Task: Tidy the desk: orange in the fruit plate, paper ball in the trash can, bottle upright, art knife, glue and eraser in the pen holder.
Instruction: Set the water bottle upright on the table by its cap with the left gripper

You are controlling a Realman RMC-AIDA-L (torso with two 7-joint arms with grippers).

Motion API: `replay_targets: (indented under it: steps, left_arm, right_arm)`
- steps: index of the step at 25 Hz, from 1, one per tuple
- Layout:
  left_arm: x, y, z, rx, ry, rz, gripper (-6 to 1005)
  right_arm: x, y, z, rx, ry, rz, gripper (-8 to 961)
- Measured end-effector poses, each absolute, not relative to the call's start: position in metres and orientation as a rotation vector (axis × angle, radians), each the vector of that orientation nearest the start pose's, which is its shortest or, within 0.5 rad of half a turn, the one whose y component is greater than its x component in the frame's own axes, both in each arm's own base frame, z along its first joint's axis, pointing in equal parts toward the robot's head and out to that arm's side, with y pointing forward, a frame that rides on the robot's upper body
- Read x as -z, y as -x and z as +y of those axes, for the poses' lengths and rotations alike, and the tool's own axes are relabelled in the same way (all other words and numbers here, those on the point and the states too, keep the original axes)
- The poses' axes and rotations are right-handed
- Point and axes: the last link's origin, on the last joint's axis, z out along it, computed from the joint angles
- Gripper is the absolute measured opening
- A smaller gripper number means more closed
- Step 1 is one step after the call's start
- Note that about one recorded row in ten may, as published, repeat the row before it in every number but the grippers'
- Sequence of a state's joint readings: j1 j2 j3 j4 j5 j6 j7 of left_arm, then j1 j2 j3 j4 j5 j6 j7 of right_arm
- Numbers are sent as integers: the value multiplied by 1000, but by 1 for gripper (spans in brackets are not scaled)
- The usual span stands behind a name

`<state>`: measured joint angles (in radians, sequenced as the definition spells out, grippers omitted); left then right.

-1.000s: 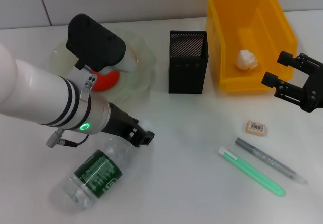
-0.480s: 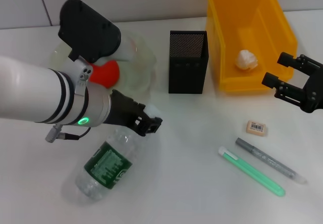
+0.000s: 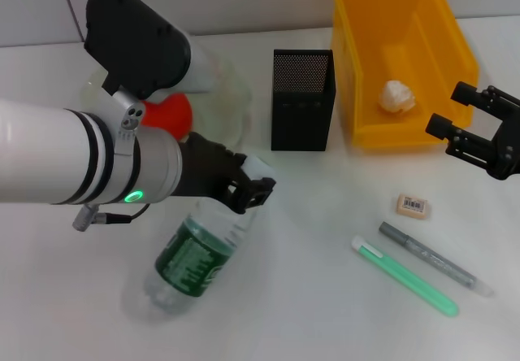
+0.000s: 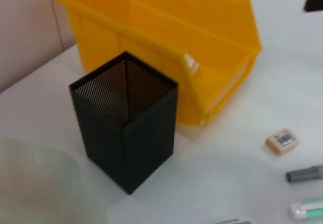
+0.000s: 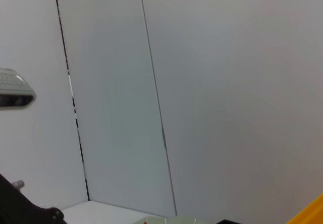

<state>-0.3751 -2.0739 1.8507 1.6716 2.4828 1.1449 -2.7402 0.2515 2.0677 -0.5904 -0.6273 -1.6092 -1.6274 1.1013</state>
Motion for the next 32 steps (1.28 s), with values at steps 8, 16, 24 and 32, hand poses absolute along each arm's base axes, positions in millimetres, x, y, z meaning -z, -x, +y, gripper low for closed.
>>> replay_targets:
  steps: [8,16,24,32]
  left_arm:
    - [48,107,304,-17,2637,-590,438]
    - [45,106,306,12,2628,-584,437]
    - [37,106,309,106,2630,-603,437]
    - [32,112,312,141,2599,-595,437]
  right_arm:
    - [-52,-321,271,-969,2233,524,733]
    - [-52,-321,271,-971,2233,525,732]
    - [-51,-321,271,-973,2233,527,733]
    - [-51,-321,271,-971,2232,529,732]
